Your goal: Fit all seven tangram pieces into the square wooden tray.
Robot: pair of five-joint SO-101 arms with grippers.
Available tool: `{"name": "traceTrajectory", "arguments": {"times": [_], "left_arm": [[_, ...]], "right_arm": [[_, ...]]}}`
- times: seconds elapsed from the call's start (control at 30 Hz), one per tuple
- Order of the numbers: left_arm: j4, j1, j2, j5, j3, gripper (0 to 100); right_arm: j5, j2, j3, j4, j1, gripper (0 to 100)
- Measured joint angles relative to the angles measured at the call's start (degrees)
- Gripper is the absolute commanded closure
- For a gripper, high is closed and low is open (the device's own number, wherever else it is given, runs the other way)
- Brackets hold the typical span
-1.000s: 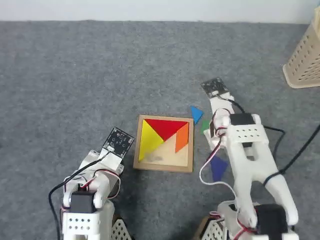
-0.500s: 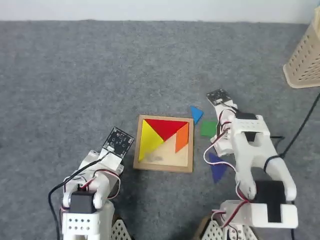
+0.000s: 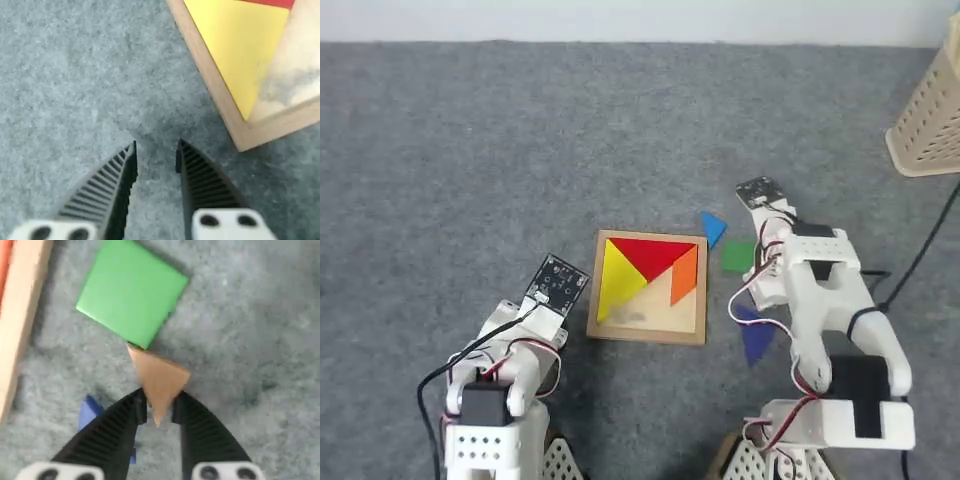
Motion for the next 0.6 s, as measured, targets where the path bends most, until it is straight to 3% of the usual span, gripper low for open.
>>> {"name": "traceTrajectory", "arguments": {"times": [0.17, 0.43, 0.6], "left_arm": [[0.0, 0.0, 0.0, 0.0, 0.0, 88], [0.0, 0.0, 0.0, 0.0, 0.0, 88], [0.0, 0.0, 0.0, 0.0, 0.0, 88]], "right_arm": [[0.1, 0.0, -3.0, 0.0, 0.4, 83.1], [0.4, 0.0, -3.7, -0.1, 0.1, 82.2], [9.8, 0.0, -4.6, -0.2, -4.0, 82.4]]}}
